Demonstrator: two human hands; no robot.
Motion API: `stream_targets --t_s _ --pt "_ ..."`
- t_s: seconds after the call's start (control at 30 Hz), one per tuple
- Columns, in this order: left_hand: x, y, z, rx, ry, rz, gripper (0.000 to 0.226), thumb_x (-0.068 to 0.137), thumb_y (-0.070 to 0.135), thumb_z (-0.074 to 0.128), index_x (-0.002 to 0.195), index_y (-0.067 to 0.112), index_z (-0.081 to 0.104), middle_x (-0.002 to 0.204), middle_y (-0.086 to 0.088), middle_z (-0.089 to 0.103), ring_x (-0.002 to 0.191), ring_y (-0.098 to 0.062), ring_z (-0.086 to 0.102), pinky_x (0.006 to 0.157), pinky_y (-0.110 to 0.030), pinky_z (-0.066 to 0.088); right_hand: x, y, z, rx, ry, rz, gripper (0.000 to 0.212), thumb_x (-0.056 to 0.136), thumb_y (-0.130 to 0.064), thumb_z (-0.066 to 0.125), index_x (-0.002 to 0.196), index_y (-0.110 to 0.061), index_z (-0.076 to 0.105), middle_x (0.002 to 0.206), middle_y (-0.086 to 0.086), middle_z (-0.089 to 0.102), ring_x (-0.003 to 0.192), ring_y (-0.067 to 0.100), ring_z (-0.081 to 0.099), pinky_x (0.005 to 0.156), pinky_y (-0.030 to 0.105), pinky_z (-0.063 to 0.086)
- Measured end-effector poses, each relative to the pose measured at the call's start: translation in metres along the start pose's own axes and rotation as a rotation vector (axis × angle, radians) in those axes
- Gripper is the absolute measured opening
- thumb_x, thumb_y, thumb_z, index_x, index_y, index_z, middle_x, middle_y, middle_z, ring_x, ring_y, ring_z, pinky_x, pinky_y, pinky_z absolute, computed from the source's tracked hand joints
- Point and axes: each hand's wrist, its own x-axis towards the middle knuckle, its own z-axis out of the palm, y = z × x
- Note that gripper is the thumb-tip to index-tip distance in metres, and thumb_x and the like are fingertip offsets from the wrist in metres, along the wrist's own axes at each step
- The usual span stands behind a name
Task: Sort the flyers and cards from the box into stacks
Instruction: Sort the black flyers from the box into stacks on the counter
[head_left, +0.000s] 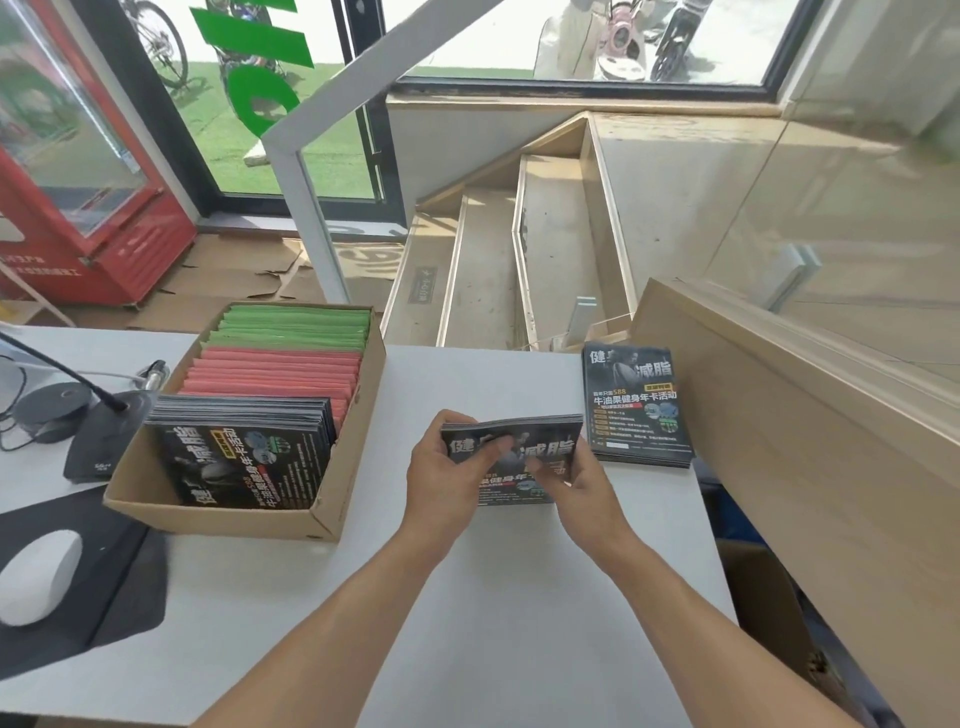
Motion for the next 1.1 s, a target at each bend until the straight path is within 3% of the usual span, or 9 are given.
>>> stream_targets --t_s 0.13,0.3,0.4,0.57,0.67,0.77,0.97,1.03,1.1 --pt "0.013 0.001 0.007 0.020 0.036 -0.013 0.024 0.083 0.019 0.083 0.094 0.015 0.061 0.088 -0.005 0.077 0.086 -0.020 0.074 0.080 -0.040 0.059 -0.003 0.007 0.003 0.032 0.084 0.005 0.021 0.102 -0.018 0.059 0.121 -0.027 0.060 0.114 -0.006 0.073 0.110 0.016 0.068 0.096 0.044 0.055" --pt "0.047 0.016 0.043 0.169 0.018 -0.113 0.032 0.096 0.033 0.068 0.120 0.023 0.050 0.109 0.003 0.068 0.095 -0.013 0.069 0.076 -0.031 0.059 0.015 -0.007 -0.018 0.017 0.273 0.023 0.008 0.101 -0.026 0.060 0.109 -0.030 0.061 0.102 -0.003 0.074 0.096 0.019 0.073 0.082 0.046 0.061" --pt "0.058 0.010 0.067 0.246 -0.090 -0.167 0.037 0.098 0.025 0.065 0.129 0.027 0.045 0.109 0.006 0.063 0.091 -0.011 0.069 0.072 -0.031 0.059 0.039 -0.018 -0.046 0.014 0.434 0.099 0.010 0.102 -0.029 0.059 0.111 -0.032 0.058 0.104 -0.003 0.073 0.091 0.016 0.074 0.069 0.035 0.062" --pt "0.074 -0.008 0.112 0.368 -0.228 -0.220 0.047 0.094 0.013 0.065 0.134 0.026 0.045 0.101 0.013 0.061 0.092 -0.011 0.067 0.083 -0.040 0.060 0.086 -0.025 -0.091 -0.171 0.603 0.196 0.023 0.101 -0.022 0.059 0.121 -0.024 0.046 0.101 -0.006 0.064 0.077 0.006 0.064 0.052 0.020 0.047" --pt "0.089 -0.009 0.133 0.441 -0.253 -0.236 0.048 0.089 0.013 0.064 0.132 0.024 0.046 0.108 0.003 0.066 0.096 -0.018 0.068 0.087 -0.043 0.059 0.108 -0.025 -0.106 -0.290 0.618 0.259 0.036 0.097 -0.018 0.058 0.129 -0.025 0.042 0.103 -0.007 0.060 0.079 0.010 0.061 0.073 0.036 0.053" --pt "0.106 -0.011 0.149 0.494 -0.274 -0.262 0.049 0.085 0.018 0.067 0.129 0.023 0.046 0.111 0.000 0.067 0.096 -0.019 0.068 0.084 -0.041 0.059 0.128 -0.022 -0.117 -0.461 0.588 0.279 0.043 0.091 -0.018 0.056 0.134 -0.025 0.048 0.116 -0.003 0.051 0.098 0.021 0.060 0.087 0.042 0.052" --pt "0.128 -0.019 0.164 0.552 -0.332 -0.269 0.045 0.076 0.031 0.073 0.113 0.025 0.047 0.112 -0.001 0.067 0.099 -0.021 0.067 0.089 -0.044 0.058 0.152 -0.012 -0.129 -0.641 0.533 0.298 0.019 0.092 -0.014 0.052 0.109 -0.020 0.059 0.111 0.006 0.049 0.086 0.022 0.058 0.082 0.042 0.056" --pt "0.134 -0.025 0.165 0.594 -0.338 -0.257 0.044 0.078 0.027 0.073 0.117 0.021 0.053 0.115 -0.002 0.067 0.098 -0.020 0.067 0.088 -0.043 0.058 0.155 -0.004 -0.132 -0.690 0.506 0.340 0.029 0.090 -0.009 0.051 0.117 -0.017 0.056 0.115 0.006 0.049 0.096 0.025 0.058 0.087 0.045 0.055" --pt "0.138 -0.031 0.164 0.647 -0.343 -0.256 0.052 0.078 0.022 0.074 0.127 0.016 0.056 0.122 -0.002 0.063 0.100 -0.020 0.065 0.087 -0.039 0.057 0.154 0.004 -0.135 -0.835 0.467 0.424 0.053 0.090 -0.010 0.051 0.142 -0.015 0.044 0.133 0.009 0.049 0.121 0.029 0.050 0.103 0.045 0.045"
